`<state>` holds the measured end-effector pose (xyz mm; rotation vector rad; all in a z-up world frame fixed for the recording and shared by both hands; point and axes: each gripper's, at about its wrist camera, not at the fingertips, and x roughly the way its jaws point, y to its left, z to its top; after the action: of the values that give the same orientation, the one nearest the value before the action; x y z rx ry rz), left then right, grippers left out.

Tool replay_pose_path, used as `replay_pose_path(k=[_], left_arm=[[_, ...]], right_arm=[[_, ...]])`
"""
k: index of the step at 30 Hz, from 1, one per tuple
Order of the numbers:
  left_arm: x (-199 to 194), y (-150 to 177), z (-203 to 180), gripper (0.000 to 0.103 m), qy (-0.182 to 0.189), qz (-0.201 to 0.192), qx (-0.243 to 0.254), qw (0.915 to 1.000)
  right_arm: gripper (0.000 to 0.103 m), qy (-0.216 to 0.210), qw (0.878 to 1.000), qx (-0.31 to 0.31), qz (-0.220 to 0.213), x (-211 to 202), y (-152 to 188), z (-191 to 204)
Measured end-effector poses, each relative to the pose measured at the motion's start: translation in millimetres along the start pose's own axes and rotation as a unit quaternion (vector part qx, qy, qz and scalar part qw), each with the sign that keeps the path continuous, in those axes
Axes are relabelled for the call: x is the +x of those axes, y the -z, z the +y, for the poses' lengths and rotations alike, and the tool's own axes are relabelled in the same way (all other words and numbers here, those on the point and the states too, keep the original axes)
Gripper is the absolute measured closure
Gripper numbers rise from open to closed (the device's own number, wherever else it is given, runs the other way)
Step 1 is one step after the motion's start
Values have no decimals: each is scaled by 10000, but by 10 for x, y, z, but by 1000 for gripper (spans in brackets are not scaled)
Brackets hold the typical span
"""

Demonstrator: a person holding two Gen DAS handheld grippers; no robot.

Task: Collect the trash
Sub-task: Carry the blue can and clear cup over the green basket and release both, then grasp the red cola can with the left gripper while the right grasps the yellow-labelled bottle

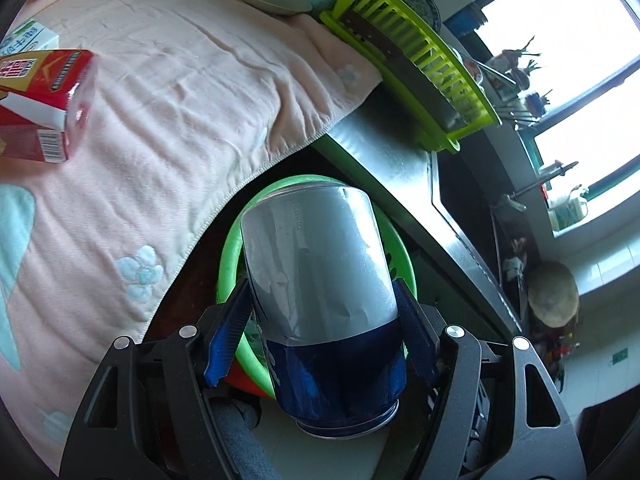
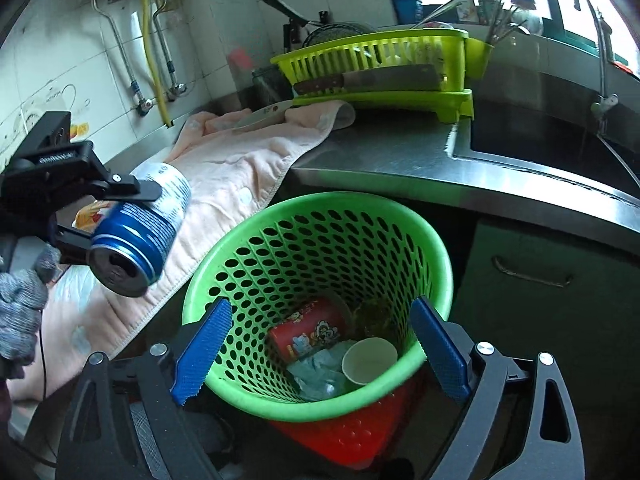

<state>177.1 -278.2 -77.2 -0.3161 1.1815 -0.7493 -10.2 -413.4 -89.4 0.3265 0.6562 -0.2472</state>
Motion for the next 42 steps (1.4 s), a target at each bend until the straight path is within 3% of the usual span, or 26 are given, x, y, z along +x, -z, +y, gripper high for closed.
replay_pose_path(k=[10,17,23,30,42], left_arm=[[131,101,-28,25,274,36,41,9996],[-97,193,-62,25,153,-154,238,9995],[-584,286,-13,25,-352,-571,473,9966],[-1275,424,289,25,-1064,-1148,402,9869],[-2033,284,1121,25,-1921,-1595,136,9682]], right_arm=[[15,-47,10000,-14,-17,-90,51,21],[15,-103,9999,-76,-79,-175,46,79],[15,-394,9989,-157,-178,-236,-3,229],[14,-845,9949,-487,-253,-322,-103,576],[13,-1426,9732,-1802,-103,-39,-519,1514]])
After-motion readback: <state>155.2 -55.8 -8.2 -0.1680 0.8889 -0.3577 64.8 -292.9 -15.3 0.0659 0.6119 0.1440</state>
